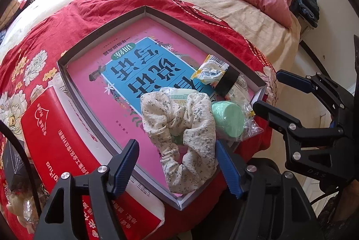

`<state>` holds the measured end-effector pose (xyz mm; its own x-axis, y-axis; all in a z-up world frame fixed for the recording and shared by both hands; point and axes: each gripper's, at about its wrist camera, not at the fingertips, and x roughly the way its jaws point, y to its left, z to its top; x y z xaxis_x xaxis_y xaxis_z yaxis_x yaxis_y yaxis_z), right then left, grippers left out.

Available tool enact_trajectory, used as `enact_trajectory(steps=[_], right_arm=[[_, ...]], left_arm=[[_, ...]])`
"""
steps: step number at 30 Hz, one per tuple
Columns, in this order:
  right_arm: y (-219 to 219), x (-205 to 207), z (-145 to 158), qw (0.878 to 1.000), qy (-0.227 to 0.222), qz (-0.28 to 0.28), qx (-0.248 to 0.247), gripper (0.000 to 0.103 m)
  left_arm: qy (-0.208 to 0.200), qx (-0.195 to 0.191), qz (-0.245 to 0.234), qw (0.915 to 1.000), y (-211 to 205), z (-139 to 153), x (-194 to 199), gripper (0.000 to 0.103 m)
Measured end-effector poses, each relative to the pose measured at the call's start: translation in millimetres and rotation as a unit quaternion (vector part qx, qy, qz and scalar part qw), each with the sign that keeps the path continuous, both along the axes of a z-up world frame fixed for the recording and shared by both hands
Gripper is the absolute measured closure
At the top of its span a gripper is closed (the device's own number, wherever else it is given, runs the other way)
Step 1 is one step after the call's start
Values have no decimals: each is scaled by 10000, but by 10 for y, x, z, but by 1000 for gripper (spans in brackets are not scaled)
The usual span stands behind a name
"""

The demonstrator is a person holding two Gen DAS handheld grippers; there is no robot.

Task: Organize soft objects
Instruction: 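Lower the scrunchie and soap bag onto the pink tray and open both tools, then move both open tools back over the pile of items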

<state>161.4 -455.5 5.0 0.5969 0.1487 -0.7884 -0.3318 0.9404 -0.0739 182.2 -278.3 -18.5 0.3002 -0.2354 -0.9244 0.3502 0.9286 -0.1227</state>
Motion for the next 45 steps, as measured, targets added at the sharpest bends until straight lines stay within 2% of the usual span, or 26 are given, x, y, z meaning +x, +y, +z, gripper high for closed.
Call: enact_trajectory(steps=[4,11,12,13,19,31,40,45], right_arm=[[-20,-7,45,9999,-79,-57,83,33],[-20,-29,120,9997,-187,-78,139,32],[-18,-33,129,9997,-202,-96,122,27],[-17,-39,143,9996,-229,-102,123,23],[7,-76,273,9988,-386,-88,288,23],[127,-171,509,9961,-805,-150,333,23],[254,-262,730,9909,-1045,-88,841,23],[436,-332,853,9899,-1211,109,724,23]], left_arm=[[-96,-52,-64,9999,11,61,-37,28],[-139,-68,40,9999,44,73,-46,27],[-165,-83,65,9998,57,90,-55,27],[-214,-116,101,9997,73,116,-65,26],[-586,-142,296,9977,171,300,-150,19],[-821,-121,652,9944,444,444,-299,19],[-882,-188,875,9921,676,532,-428,19],[-932,-218,937,9910,770,589,-502,19]])
